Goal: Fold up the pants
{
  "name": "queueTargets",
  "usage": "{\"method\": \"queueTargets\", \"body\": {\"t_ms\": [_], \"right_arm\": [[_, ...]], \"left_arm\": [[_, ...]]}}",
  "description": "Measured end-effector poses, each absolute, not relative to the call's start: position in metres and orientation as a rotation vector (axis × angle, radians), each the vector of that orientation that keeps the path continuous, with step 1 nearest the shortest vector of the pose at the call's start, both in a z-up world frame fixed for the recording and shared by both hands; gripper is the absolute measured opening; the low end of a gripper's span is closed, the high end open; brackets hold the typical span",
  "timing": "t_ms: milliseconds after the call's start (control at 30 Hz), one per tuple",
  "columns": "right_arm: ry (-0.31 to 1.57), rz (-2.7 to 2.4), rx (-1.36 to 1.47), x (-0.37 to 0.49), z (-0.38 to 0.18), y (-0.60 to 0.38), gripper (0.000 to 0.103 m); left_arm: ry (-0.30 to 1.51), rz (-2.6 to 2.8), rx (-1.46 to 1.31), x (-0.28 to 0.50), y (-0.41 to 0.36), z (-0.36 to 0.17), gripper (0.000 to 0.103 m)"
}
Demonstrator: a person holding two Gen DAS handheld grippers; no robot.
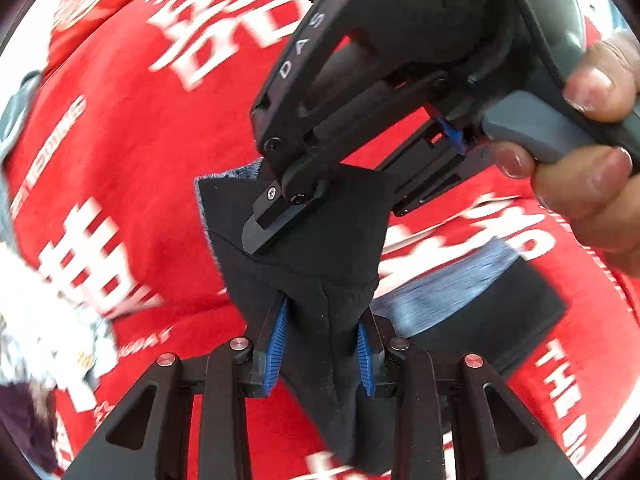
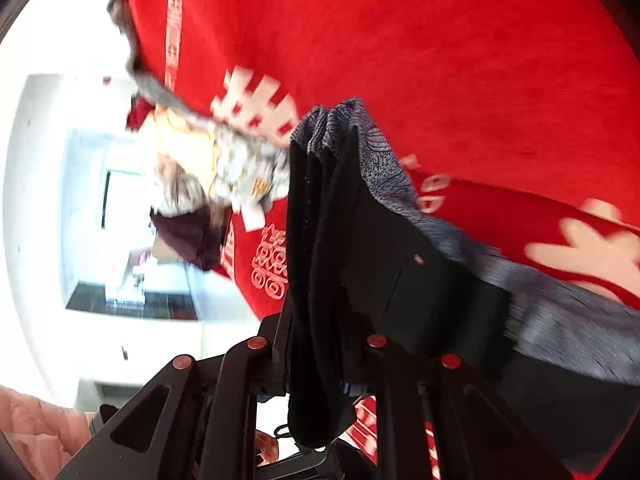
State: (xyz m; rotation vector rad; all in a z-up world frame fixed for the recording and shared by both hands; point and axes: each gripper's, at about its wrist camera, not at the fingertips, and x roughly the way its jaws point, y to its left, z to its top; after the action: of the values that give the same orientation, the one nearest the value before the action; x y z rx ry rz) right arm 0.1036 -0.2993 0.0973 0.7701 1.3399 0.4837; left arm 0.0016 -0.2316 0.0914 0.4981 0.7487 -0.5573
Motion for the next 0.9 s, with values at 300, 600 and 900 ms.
{"method": "queueTargets", "body": {"t_ms": [300,600,900], "right_arm": [[1.230,0.267,0.926,-0.009,0.088,-0.456,0.019],[1.316,0.037,1.011,-0.079,-0.013,-0.517,0.020],[1.397,-0.096,0.882,-0.091,0.003,-0.516,0.028]], "left_arm": [[0.761,-0.748,0.636,-0.060,-0.352,0.048,0.031],[0.900,-0.794,0.829,-0.089,-0.403,-0.041,0.036],[1.024,-0.761,0.660,-0.051,-0.338,0.006,0.060]]}}
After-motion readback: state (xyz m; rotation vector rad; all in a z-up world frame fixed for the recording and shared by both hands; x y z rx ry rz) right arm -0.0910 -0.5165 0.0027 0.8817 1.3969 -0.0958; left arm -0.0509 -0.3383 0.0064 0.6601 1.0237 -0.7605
